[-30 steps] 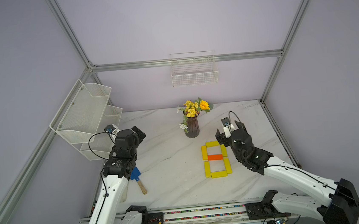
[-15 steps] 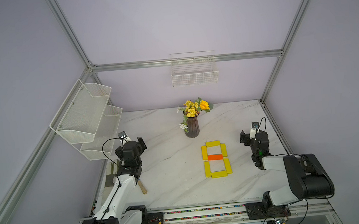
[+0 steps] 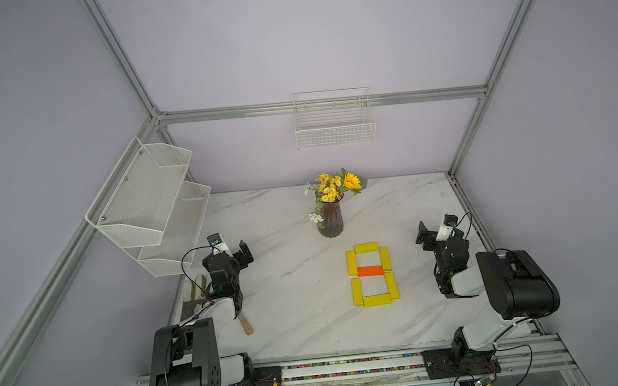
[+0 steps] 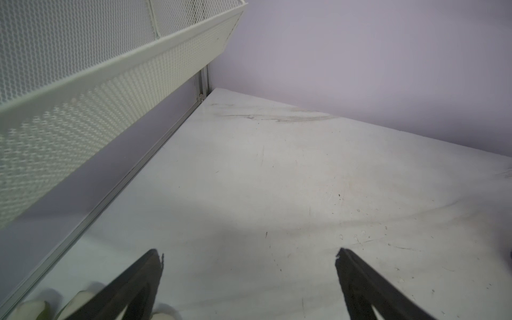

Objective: Assemble the number 8 with building blocks
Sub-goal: Reset both arms

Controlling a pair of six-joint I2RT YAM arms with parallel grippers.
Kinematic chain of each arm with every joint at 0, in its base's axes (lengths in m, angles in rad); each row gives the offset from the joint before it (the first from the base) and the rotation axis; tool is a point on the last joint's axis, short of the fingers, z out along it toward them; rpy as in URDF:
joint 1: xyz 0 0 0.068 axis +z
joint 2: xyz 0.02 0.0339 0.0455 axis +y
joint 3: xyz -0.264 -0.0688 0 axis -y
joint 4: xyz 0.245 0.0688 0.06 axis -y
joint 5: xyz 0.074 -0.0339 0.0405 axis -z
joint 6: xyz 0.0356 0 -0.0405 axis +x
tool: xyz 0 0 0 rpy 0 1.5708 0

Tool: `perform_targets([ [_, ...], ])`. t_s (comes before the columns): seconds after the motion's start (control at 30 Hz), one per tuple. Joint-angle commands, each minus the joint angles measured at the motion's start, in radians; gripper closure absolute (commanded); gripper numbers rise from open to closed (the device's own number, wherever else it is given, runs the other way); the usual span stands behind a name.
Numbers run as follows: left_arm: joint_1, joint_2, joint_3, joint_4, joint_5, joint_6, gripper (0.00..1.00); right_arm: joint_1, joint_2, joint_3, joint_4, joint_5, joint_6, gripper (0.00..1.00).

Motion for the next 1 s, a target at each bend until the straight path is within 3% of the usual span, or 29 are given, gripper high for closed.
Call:
perform_targets([
  [0.0,0.007,-0.041,0.003,0.057,0.098,0.03,0.0,-0.001,-0.004,0.005,0.026,0.026,0.02,0.03],
  [0.03,0.006,-0.056,-0.01,0.037,0.136,0.064,0.0,-0.002,-0.004,0.005,0.025,0.027,0.02,0.03],
  [0.1,0.004,-0.045,-0.057,0.078,0.087,0.059,0.0,-0.001,-0.004,0.005,0.026,0.027,0.02,0.03],
  [0.17,0.006,0.049,-0.123,0.273,-0.016,0.0,0.0,-0.001,-0.004,0.005,0.026,0.027,0.02,0.03],
  [0.23,0.004,0.169,-0.151,0.469,0.02,0.037,0.0,-0.001,-0.004,0.006,0.026,0.028,0.019,0.02],
  [0.3,-0.005,0.168,-0.102,0.314,0.083,0.071,0.0,-0.001,-0.004,0.005,0.026,0.027,0.018,0.03],
  [0.4,-0.008,0.273,-0.119,0.512,0.127,0.095,0.0,0.0,-0.004,0.005,0.024,0.03,0.017,0.03],
  [0.5,-0.006,0.194,-0.101,0.349,0.117,0.085,0.0,0.001,-0.004,0.007,0.024,0.03,0.017,0.03],
  [0.67,-0.008,0.255,-0.081,0.411,0.208,0.125,0.0,0.002,-0.003,0.007,0.023,0.032,0.017,0.03],
  [0.73,-0.008,0.241,-0.08,0.387,0.175,0.11,0.0,0.002,-0.003,0.008,0.022,0.027,0.015,0.03],
  [0.83,-0.012,0.24,-0.086,0.393,0.101,0.088,0.0,-0.003,-0.002,0.028,-0.024,-0.088,-0.016,0.02],
  [0.97,-0.044,0.241,-0.05,0.329,0.005,0.09,0.0,-0.003,-0.004,0.024,-0.012,-0.078,-0.02,0.03],
])
